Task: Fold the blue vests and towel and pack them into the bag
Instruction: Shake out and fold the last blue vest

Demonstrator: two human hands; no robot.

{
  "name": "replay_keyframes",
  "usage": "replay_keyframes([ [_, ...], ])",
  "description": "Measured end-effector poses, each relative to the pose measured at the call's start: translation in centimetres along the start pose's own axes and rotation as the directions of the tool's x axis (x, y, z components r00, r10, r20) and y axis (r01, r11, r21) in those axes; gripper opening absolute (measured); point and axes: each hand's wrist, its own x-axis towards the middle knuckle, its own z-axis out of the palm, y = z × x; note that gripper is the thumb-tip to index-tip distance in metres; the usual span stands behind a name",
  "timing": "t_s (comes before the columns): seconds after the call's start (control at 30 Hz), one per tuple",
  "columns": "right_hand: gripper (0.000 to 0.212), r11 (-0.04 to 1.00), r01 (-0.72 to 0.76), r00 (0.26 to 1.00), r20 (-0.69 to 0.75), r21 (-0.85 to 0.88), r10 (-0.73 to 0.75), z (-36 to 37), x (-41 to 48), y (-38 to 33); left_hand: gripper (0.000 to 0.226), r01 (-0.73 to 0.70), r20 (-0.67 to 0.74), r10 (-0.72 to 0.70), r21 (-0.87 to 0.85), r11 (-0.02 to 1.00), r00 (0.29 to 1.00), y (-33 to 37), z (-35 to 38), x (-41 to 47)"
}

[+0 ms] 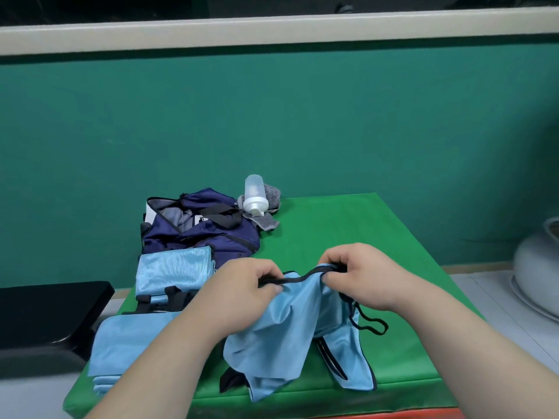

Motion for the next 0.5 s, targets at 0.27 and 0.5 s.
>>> replay_keyframes([
  [0.27,0.02,0.987,-0.057,0.997,0.032,-0.152,0.063,-3.1,0.0,2.2,0.014,0.031,-0.053,-0.034,-0.065,0.997,0.998,-0.4,-1.6,1.4],
  [0.5,0.037,0.99,0.013,0.997,0.072,-0.141,-0.003,0.0,0.3,1.2,0.026,-0.044,-0.044,0.04,-0.1,0.994,0.998,2.5,0.2,2.1],
])
